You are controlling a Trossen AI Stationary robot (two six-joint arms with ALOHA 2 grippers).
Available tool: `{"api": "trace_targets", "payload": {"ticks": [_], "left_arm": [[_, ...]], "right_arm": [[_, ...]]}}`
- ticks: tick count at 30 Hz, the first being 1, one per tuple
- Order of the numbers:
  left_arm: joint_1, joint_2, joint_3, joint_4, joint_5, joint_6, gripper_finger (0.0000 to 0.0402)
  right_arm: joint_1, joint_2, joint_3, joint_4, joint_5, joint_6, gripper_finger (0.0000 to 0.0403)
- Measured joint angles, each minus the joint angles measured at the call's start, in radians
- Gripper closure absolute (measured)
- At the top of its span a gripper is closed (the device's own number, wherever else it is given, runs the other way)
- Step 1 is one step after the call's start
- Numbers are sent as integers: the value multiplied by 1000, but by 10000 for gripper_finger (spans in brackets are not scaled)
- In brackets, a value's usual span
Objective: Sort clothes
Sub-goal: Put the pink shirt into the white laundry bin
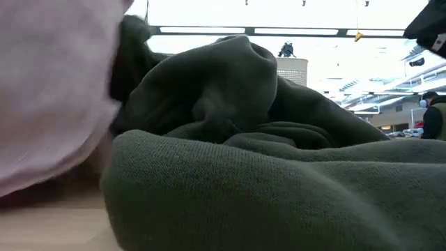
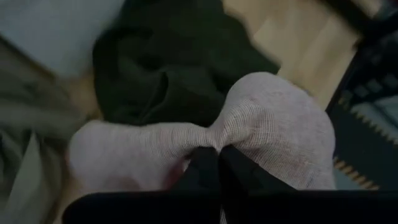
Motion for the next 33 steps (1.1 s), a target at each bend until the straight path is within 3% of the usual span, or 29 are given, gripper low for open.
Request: {"api": "trace_targets", "payload": {"ticks": [7,13,22,33], "left_arm": [[68,0,118,62,-143,139,401],[149,0,196,264,-216,375,401],[340,1,256,586,-164,759,401],[658,9,268,814,-115,960,401]], "right_arm": [[-91,-100,-146,192,-187,-164,400],[-139,-99,-243,301,-306,-224,400],[-147,-99,-281,402,-333,-238,401],[-147,-99,-281,459,-332,-238,402]]}}
